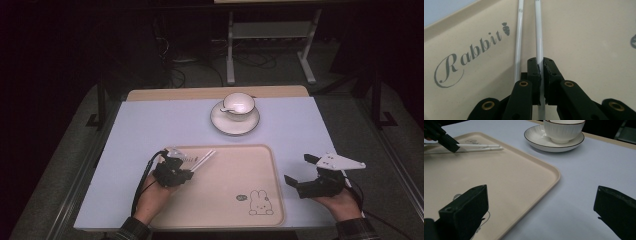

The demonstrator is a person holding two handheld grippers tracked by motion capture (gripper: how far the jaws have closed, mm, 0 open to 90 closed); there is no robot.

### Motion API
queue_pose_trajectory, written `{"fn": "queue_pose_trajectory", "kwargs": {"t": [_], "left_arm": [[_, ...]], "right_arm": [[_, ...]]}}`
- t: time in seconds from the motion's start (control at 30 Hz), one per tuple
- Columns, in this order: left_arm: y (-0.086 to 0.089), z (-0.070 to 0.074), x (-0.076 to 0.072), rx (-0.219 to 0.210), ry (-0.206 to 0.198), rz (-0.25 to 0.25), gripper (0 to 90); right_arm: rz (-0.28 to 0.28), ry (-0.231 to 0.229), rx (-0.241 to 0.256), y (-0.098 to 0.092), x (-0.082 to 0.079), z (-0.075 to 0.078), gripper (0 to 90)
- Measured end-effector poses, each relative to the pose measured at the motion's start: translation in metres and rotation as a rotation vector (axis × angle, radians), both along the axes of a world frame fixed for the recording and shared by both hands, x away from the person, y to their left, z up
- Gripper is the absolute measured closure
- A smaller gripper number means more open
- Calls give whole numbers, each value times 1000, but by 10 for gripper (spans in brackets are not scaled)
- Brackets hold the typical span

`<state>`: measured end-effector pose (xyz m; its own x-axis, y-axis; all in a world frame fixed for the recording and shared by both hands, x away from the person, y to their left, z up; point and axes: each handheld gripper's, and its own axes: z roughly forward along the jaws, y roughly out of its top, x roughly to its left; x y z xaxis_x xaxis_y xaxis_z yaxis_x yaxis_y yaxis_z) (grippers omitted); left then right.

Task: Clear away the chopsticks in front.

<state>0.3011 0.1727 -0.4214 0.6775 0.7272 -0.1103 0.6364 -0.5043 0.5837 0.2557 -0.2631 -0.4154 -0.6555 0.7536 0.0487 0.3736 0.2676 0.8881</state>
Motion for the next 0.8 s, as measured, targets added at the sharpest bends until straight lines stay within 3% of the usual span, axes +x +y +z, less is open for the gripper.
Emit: {"fn": "queue_pose_trajectory", "kwargs": {"t": [0.17, 0.73, 0.8], "left_arm": [[-2, -8, 1, 32, 13, -2, 839], [-4, -8, 0, 27, 7, 0, 801], [-6, 2, 1, 0, -17, -10, 799]], "right_arm": [[1, 1, 0, 0, 0, 0, 0], [2, 0, 1, 0, 0, 0, 0], [2, -1, 1, 0, 0, 0, 0]]}}
